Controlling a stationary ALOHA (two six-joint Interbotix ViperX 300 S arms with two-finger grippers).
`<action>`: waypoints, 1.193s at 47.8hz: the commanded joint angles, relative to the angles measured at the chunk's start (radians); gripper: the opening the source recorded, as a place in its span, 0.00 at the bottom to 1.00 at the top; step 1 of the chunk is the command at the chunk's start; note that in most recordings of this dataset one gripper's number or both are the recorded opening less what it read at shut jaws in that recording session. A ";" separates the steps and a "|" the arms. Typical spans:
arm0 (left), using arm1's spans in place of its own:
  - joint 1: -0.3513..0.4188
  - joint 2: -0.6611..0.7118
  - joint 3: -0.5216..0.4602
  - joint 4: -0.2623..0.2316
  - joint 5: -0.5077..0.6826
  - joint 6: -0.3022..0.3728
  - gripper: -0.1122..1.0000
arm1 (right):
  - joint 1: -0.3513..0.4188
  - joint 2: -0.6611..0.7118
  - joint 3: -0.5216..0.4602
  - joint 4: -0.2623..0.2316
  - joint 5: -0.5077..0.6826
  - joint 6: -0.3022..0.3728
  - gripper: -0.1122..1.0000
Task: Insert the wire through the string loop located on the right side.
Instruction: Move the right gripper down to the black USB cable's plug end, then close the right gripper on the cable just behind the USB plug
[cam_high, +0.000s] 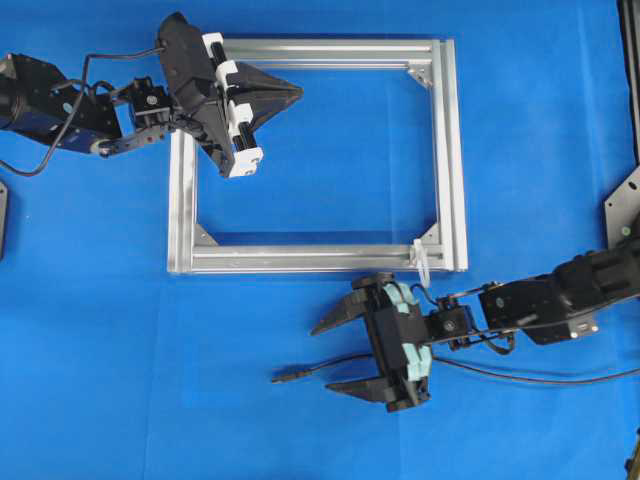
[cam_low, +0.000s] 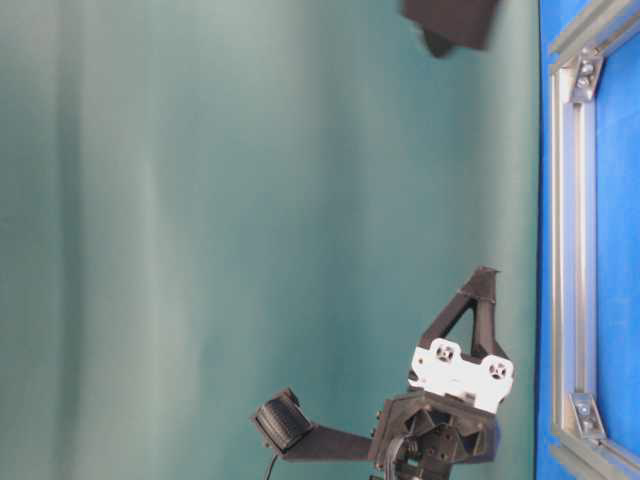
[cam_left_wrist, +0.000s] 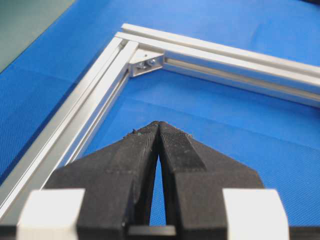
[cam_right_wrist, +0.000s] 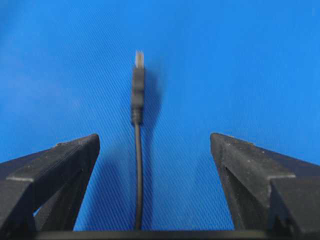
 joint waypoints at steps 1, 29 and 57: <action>-0.002 -0.031 -0.008 0.003 -0.005 -0.002 0.10 | 0.005 -0.008 -0.020 0.006 -0.008 -0.002 0.86; 0.000 -0.031 -0.008 0.003 -0.005 -0.002 0.10 | 0.005 -0.003 -0.026 -0.002 -0.008 -0.018 0.39; 0.003 -0.031 -0.008 0.003 -0.005 -0.002 0.10 | 0.005 -0.011 -0.026 -0.021 -0.002 -0.020 0.07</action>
